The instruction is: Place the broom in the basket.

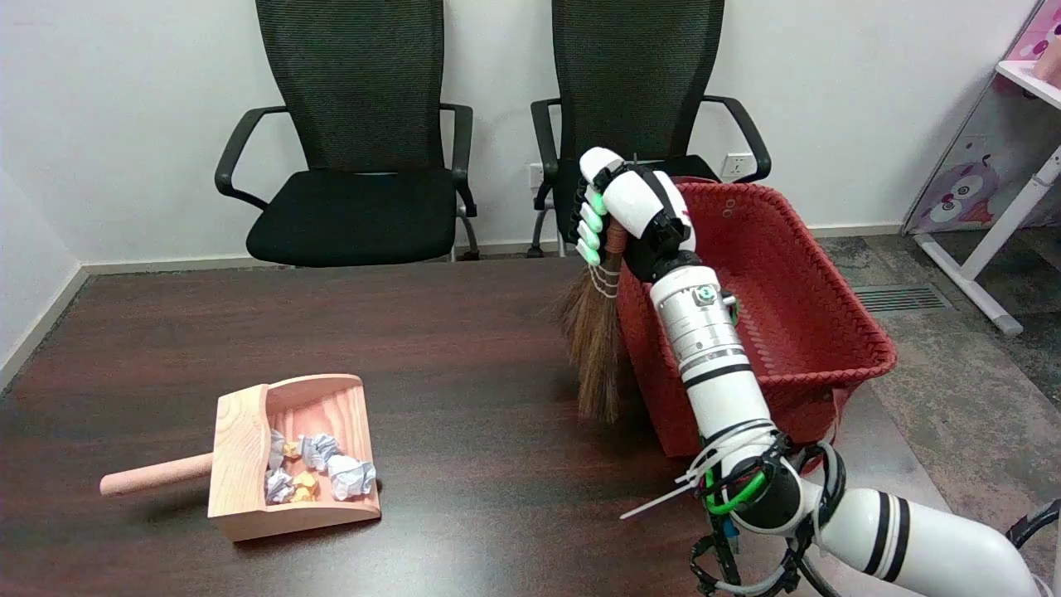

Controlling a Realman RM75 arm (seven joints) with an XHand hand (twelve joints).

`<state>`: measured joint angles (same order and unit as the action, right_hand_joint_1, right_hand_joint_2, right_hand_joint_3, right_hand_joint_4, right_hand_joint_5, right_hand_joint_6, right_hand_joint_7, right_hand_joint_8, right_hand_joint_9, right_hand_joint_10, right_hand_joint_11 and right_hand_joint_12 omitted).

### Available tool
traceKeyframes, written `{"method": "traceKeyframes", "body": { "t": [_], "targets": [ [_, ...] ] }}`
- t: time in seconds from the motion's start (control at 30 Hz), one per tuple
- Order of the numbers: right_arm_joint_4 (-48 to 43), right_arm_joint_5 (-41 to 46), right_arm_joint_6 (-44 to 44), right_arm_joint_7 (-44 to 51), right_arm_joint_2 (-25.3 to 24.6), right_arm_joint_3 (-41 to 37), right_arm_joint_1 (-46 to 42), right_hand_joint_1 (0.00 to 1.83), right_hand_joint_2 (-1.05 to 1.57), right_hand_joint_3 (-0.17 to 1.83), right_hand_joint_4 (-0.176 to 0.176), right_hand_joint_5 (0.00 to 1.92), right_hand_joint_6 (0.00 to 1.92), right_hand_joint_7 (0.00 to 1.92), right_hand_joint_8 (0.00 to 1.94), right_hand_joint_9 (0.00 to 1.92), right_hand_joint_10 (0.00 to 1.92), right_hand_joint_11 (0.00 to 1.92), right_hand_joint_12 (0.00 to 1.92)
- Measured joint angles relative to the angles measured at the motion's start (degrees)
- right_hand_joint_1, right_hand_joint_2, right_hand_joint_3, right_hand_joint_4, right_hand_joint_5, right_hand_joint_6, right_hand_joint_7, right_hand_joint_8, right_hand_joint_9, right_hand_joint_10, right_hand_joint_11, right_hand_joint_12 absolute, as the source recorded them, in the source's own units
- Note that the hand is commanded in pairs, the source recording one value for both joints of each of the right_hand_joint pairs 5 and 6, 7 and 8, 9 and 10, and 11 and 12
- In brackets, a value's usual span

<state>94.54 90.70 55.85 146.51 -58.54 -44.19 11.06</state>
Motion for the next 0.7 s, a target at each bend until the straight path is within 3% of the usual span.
{"method": "traceKeyframes", "body": {
  "t": [0.47, 0.7],
  "targets": [
    [5.5, 0.42, -3.12, -0.3, 1.32, -3.12, 0.89, 0.76, 1.45, 1.83, 0.027, 1.92, 1.92, 1.92, 1.92, 1.92, 1.92, 1.92, 1.92],
    [10.9, 7.32, -9.86, -0.9, 5.53, -8.84, 5.29, 0.77, 1.51, 1.83, 0.03, 1.92, 1.92, 1.92, 1.92, 1.92, 1.92, 1.92, 1.92]
  ]
}}
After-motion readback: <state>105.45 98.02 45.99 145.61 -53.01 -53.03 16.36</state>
